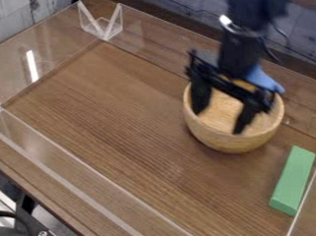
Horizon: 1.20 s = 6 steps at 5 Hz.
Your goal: Put green stick into wooden bowl
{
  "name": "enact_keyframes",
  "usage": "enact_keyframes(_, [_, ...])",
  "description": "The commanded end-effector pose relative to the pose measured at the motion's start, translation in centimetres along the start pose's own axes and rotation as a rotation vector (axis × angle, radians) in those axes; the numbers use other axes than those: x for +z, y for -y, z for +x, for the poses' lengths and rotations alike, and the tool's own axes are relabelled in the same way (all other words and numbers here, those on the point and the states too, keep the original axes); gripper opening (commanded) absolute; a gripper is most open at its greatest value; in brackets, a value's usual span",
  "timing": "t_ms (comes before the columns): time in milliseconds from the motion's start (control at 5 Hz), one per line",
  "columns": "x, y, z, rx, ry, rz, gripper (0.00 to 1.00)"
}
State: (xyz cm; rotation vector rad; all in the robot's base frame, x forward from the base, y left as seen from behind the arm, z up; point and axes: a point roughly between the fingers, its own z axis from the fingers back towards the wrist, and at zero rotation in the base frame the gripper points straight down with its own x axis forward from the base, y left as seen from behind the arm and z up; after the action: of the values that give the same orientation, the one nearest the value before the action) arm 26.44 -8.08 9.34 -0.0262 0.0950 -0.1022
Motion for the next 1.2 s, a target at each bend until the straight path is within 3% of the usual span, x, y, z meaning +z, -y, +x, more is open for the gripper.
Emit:
enact_keyframes(0, [0.8, 2.6, 0.1, -0.007, 0.079, -0.014, 1.0])
enact_keyframes(400, [-0.9, 6.9, 0.5, -0.017, 0.114, -0.023, 1.0])
enact_keyframes(1000, [-3.7, 7.3, 1.6, -0.014, 0.165, -0.015, 1.0])
